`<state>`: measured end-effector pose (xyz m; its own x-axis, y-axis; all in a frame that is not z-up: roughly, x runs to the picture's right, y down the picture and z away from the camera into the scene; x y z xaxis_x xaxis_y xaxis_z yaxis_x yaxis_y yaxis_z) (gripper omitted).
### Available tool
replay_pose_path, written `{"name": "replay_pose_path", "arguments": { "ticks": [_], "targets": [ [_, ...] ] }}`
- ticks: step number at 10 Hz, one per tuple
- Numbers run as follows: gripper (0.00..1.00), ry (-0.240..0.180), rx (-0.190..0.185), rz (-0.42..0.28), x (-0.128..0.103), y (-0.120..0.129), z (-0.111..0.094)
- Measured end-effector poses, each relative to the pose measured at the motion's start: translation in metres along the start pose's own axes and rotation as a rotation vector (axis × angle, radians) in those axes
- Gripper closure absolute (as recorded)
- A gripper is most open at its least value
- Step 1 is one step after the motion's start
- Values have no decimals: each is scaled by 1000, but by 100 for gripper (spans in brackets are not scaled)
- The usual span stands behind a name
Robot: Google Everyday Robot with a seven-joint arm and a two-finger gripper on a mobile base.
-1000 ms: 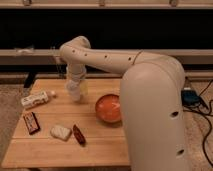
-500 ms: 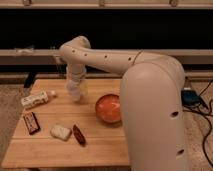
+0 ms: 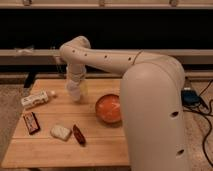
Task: Place the pepper in the ceramic bowl
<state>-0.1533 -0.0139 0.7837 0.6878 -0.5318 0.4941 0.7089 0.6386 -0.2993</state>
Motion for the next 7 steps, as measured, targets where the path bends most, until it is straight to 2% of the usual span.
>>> {"name": "replay_pose_path", "arguments": {
  "ticks": [5, 6, 7],
  "targets": [
    [20, 0, 1, 0, 0, -1, 0],
    [20, -4, 6, -13, -2, -1, 1],
    [20, -6, 18, -63, -8, -3, 4]
  ]
}}
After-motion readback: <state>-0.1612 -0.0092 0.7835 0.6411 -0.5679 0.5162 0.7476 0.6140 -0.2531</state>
